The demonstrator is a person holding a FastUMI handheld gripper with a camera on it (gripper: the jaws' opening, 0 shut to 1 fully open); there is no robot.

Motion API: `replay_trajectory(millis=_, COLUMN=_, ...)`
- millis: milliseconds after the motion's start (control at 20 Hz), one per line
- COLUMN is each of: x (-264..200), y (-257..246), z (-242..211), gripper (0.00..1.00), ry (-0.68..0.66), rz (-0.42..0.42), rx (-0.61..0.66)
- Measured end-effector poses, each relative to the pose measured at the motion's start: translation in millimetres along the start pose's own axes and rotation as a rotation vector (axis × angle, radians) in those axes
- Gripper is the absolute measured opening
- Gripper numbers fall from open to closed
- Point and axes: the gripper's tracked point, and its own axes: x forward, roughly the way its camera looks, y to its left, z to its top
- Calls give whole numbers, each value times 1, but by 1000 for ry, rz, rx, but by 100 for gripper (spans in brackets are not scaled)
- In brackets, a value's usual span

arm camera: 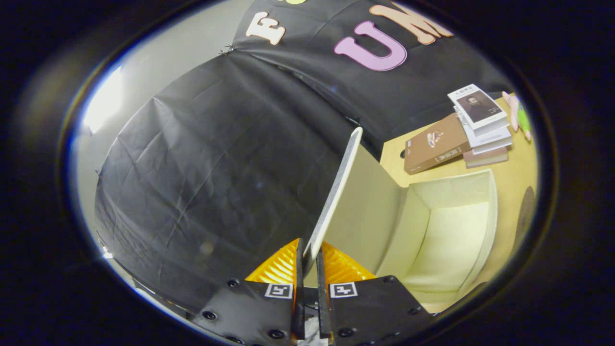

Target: Open the storage box then place both shoes into the box .Put the left shoe in first, then the right shoe, with the right side of both shoes facing outward in a uniform manner.

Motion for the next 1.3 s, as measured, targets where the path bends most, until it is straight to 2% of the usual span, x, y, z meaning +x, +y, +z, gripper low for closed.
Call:
replay_trajectory(millis=100, x=17, y=8, z=-4, gripper=14, ry=4, rz=6, rx=2)
replay_trajectory(millis=250, x=37, y=22, z=-18, gripper=30, ry=47, rz=29, rx=-3)
replay_trajectory(millis=350, x=47, y=25, z=-25, gripper=30, ry=77, rz=36, rx=-3)
replay_trajectory(millis=750, x=45, y=-2, z=-24, gripper=99, ry=73, rz=-49, rx=-86)
replay_trajectory(millis=1000, x=19, y=-40, z=-4, gripper=99, ry=29, rz=-157, rx=-143)
replay_trajectory(millis=1300, x=-47, y=-119, z=11, gripper=99, ry=12, rz=-374, rx=-266)
